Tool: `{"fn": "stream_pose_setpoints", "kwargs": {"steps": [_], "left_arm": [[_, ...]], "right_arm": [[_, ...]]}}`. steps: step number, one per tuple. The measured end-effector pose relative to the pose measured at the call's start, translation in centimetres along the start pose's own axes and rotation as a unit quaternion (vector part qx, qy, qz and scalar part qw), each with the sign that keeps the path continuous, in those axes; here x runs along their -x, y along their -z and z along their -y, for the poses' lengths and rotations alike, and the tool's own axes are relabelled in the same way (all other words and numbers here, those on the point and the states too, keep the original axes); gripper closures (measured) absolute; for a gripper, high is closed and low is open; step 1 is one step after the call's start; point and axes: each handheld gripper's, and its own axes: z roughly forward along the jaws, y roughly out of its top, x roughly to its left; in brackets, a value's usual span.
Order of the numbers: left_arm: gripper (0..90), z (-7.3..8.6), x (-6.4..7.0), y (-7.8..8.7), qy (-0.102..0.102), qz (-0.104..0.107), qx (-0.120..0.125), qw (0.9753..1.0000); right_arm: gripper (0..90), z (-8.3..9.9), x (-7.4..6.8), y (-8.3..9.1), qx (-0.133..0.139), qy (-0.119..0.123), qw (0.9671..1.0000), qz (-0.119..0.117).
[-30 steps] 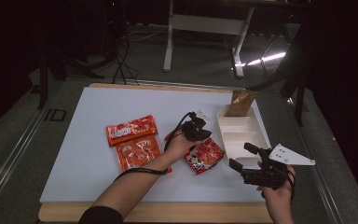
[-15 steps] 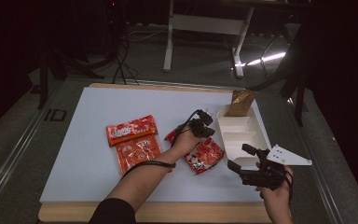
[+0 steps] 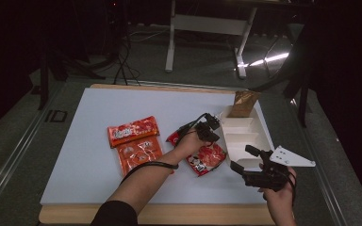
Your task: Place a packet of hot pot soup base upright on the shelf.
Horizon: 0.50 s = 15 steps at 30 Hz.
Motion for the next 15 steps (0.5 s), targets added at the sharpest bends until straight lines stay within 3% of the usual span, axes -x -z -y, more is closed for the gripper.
{"fn": "stream_pose_setpoints", "kwargs": {"steps": [2,6,15], "left_arm": [[90.0,-0.1,0.4,0.0,-0.008,0.000,-0.008,0.9999],[90.0,-0.1,0.3,0.0,0.001,0.003,-0.013,0.9999],[90.0,0.7,1.2,0.6,-0.001,0.016,-0.023,0.9996]], "right_arm": [[14.1,0.0,0.0,0.1,0.001,-0.001,1.0000,0.003],[14.2,0.0,0.1,0.3,0.004,-0.002,1.0000,0.007],[14.2,-0.1,0.2,0.3,0.006,-0.004,0.9999,0.008]]}}
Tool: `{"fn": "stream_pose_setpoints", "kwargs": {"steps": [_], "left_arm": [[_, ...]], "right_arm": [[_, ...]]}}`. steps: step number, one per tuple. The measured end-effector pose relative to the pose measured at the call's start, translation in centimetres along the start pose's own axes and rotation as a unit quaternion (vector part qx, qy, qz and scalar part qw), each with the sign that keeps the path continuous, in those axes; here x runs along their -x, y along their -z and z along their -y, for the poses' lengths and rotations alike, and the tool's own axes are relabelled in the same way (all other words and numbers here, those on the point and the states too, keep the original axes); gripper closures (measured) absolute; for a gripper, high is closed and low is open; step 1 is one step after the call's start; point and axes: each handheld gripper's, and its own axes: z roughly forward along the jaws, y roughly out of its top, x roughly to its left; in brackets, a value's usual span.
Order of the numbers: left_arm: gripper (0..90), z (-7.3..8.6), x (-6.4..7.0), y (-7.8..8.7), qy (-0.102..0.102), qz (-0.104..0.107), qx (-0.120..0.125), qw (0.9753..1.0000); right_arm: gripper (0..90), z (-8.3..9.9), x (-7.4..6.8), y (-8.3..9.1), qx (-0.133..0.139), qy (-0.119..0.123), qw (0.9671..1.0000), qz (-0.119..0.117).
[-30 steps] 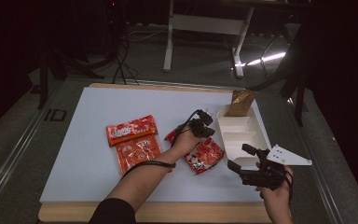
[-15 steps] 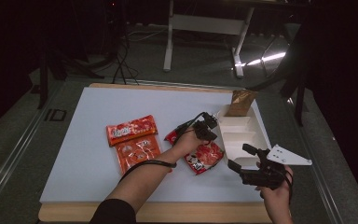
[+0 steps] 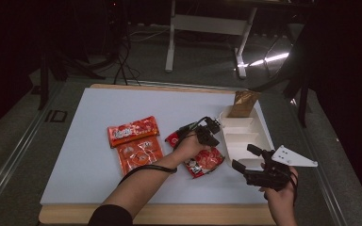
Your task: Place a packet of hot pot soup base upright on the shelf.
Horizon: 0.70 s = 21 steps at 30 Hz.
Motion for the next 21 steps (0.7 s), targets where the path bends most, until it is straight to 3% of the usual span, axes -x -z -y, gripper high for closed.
{"fn": "stream_pose_setpoints", "kwargs": {"steps": [1,3,12,14,21], "left_arm": [[90.0,0.2,0.3,0.0,0.000,0.010,0.000,1.0000],[90.0,0.4,0.9,0.2,-0.008,0.003,-0.003,1.0000],[90.0,1.8,3.0,1.1,-0.020,0.018,-0.009,0.9996],[90.0,2.0,3.5,1.3,-0.021,0.027,-0.009,0.9994],[90.0,2.8,4.7,2.3,-0.018,0.024,-0.017,0.9994]], "right_arm": [[14.2,0.0,0.0,0.0,-0.001,0.002,1.0000,0.001],[14.1,0.0,-0.1,0.1,-0.001,0.004,1.0000,0.003],[14.1,-0.1,-0.3,-0.1,-0.003,0.006,1.0000,0.004],[14.2,-0.1,-0.2,-0.2,-0.005,0.005,1.0000,0.004],[14.1,-0.1,-0.3,-0.2,-0.006,0.006,0.9999,0.006]]}}
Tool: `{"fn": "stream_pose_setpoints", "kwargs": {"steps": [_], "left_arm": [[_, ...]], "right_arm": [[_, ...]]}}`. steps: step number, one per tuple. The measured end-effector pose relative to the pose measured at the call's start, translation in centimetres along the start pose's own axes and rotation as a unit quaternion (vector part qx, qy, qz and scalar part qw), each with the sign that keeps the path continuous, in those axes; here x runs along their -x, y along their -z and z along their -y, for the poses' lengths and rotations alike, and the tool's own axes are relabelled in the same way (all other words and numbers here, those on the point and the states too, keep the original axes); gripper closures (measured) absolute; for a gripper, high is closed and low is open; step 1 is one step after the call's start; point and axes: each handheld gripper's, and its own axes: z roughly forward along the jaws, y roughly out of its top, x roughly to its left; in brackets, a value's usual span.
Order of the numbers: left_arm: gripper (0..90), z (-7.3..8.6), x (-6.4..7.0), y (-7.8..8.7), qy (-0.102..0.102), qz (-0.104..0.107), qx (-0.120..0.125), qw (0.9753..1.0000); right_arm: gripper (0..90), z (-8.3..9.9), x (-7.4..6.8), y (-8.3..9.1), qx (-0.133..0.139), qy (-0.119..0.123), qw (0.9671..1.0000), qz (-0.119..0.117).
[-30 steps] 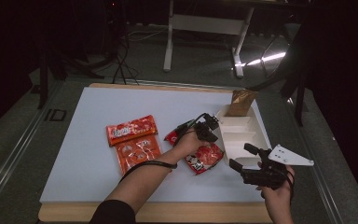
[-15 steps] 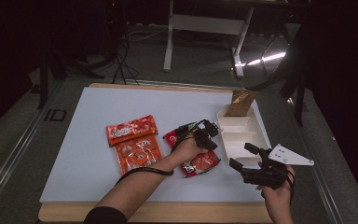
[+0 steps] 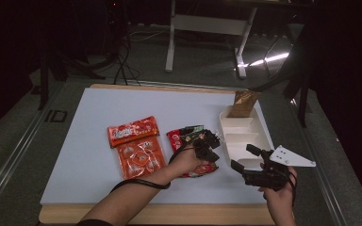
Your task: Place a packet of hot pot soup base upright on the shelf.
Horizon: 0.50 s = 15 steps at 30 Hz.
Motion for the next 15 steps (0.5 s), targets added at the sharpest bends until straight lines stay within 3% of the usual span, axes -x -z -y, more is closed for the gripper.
{"fn": "stream_pose_setpoints", "kwargs": {"steps": [4,8,10,12,13,15], "left_arm": [[90.0,0.7,0.4,1.1,-0.005,-0.013,-0.013,0.9998],[90.0,2.2,-0.8,1.8,0.029,0.012,0.025,0.9992],[90.0,2.7,-1.1,2.2,0.030,0.007,0.032,0.9990],[90.0,3.1,-1.4,2.8,0.033,0.018,0.051,0.9980],[90.0,3.3,-1.5,3.1,0.035,0.012,0.058,0.9976],[90.0,3.7,-1.8,3.9,0.044,0.021,0.079,0.9957]], "right_arm": [[14.1,-0.1,-0.1,0.0,0.001,0.002,1.0000,0.000],[14.2,-0.1,-0.1,-0.2,-0.001,0.002,1.0000,-0.001],[14.2,-0.1,-0.2,-0.2,-0.001,0.004,1.0000,0.000],[14.1,-0.2,-0.2,-0.2,-0.001,0.005,1.0000,-0.001],[14.1,-0.2,-0.3,-0.2,-0.001,0.006,1.0000,-0.002],[14.1,-0.2,-0.3,-0.3,-0.002,0.009,1.0000,0.000]]}}
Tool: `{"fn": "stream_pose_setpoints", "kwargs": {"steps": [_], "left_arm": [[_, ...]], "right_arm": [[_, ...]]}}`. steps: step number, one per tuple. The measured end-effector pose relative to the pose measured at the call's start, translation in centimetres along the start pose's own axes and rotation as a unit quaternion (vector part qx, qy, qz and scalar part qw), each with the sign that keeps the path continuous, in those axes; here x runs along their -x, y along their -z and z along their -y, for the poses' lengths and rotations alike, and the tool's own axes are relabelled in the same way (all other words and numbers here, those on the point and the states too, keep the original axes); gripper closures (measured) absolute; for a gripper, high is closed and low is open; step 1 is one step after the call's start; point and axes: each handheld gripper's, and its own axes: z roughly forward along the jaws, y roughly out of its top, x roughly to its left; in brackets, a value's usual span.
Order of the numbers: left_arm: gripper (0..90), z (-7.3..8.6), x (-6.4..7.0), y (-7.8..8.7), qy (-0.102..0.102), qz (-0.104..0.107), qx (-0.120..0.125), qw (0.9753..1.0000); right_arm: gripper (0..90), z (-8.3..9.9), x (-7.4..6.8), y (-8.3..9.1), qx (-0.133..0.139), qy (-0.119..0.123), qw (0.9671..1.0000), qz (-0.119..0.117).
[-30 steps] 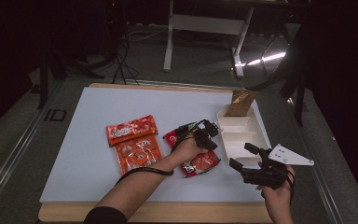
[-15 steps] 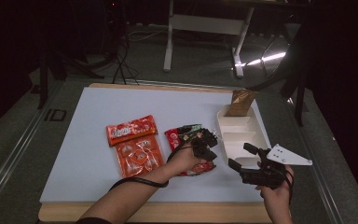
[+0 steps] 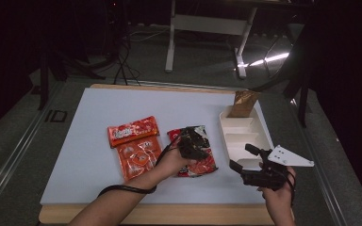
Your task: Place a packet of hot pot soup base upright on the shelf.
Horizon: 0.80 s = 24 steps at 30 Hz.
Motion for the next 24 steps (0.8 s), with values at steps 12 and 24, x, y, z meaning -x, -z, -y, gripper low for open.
{"fn": "stream_pose_setpoints", "kwargs": {"steps": [12,24], "left_arm": [[84.7,0.6,-1.5,4.7,0.028,-0.020,0.056,0.9978],[67.1,1.5,-3.1,7.6,0.050,-0.031,0.086,0.9945]], "right_arm": [[17.6,0.2,0.0,-0.5,-0.001,0.018,0.9998,-0.003],[13.1,0.2,-0.2,-0.7,0.002,0.012,0.9999,-0.003]]}}
